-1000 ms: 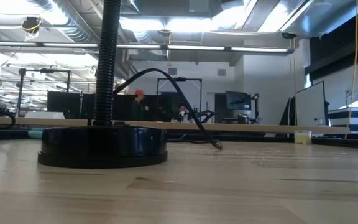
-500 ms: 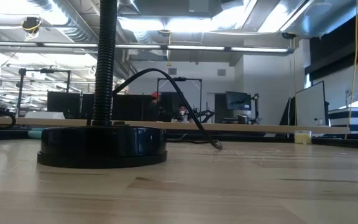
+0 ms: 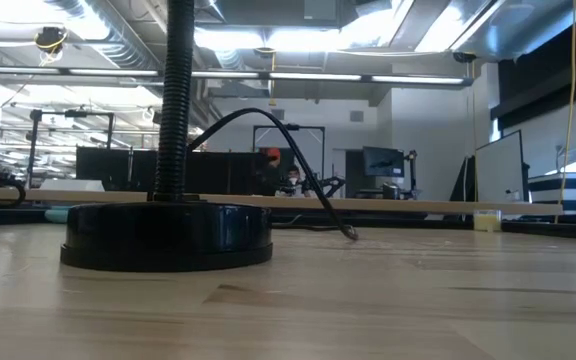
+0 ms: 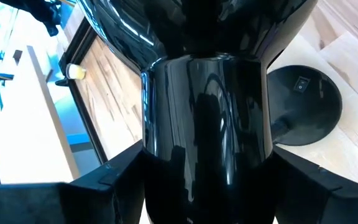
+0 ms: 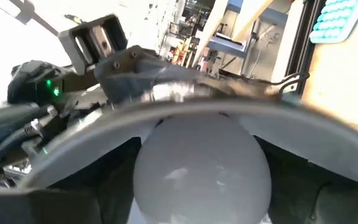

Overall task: Screw lightbulb
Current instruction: Insert the lightbulb into the black lamp

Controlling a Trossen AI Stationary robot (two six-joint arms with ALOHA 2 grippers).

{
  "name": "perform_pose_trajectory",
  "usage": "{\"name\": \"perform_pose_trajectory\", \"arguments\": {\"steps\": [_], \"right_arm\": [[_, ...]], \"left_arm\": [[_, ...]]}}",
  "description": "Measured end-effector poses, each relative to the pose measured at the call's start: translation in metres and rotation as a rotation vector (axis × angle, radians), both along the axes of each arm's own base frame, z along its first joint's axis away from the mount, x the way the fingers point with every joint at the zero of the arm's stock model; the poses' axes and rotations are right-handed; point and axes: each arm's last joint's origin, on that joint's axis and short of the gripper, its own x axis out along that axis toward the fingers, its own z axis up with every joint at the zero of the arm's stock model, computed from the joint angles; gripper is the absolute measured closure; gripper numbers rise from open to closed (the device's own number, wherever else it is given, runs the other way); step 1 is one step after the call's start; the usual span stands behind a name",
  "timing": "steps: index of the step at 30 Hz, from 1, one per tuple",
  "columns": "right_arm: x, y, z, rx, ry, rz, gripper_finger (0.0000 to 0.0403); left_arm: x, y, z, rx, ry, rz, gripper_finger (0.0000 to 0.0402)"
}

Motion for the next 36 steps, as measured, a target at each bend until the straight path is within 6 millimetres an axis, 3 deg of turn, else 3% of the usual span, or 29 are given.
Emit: {"name": "perform_pose_trajectory", "arguments": {"steps": [8,19,36], "right_arm": [[-0.001,0.001,0.001,-0.048,0.026,-0.041,0.006],[-0.012,0.012,0.006,-0.166,0.094,-0.077,0.0083],[-0.041,0.044,0.011,-0.324,0.23,-0.171,0.0084]], "left_arm": [[0.007,0.006,0.001,-0.019,-0.053,0.066,0.0153],[0.009,0.011,0.002,-0.025,-0.057,0.113,0.0153],[0.008,0.011,0.002,-0.02,-0.056,0.115,0.0153]]}}
